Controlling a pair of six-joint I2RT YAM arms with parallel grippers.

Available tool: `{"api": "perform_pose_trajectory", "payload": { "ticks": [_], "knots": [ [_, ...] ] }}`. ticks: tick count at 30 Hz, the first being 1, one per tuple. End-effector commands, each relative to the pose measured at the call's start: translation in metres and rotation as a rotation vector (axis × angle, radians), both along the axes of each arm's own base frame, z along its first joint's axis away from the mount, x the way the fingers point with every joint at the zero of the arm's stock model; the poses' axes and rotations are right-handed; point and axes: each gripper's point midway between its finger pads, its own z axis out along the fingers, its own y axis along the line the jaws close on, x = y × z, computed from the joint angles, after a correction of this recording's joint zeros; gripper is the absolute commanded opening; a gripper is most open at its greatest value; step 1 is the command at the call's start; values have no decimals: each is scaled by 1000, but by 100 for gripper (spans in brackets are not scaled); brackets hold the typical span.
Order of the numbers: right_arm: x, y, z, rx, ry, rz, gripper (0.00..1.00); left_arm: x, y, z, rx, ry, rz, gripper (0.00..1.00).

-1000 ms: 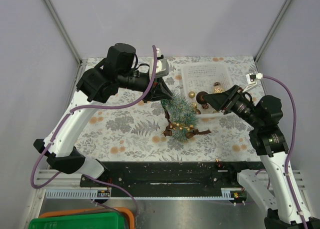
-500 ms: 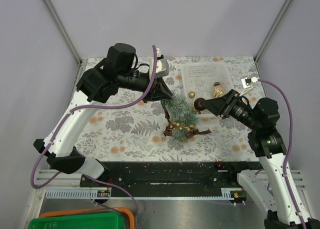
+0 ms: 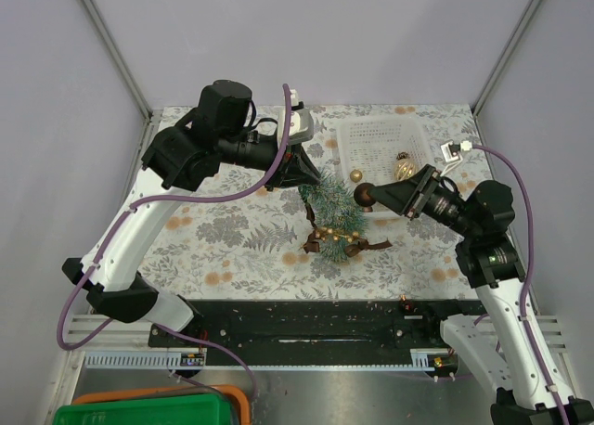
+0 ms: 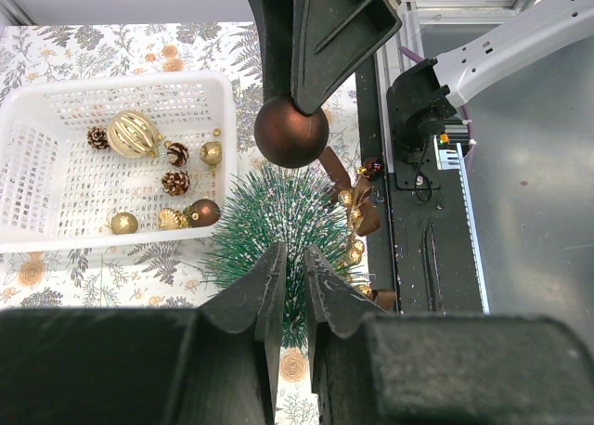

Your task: Decorate the small christmas tree

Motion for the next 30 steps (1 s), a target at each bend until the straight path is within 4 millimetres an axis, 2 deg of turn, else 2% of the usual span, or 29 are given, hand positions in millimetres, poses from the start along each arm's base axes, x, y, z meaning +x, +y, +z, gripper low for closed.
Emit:
{"api": "perform_pose_trajectory", "payload": {
  "ticks": [1, 12, 19, 21, 30],
  "knots": [
    [-8, 4, 13, 29, -52, 49, 30, -5, 2, 23, -66, -51, -20, 17],
    [-16, 6, 5, 26, -26, 86, 30, -7, 1, 22, -65, -45, -29, 17],
    [-17, 10, 16, 53, -40, 119, 30, -6, 0, 23, -67, -46, -29, 17],
    [-18, 11, 26, 69, -79, 136, 30, -7, 1, 24, -69, -50, -26, 17],
    [-16, 12, 28, 73, -86, 139, 30, -7, 1, 24, -70, -51, -29, 17]
  ]
}}
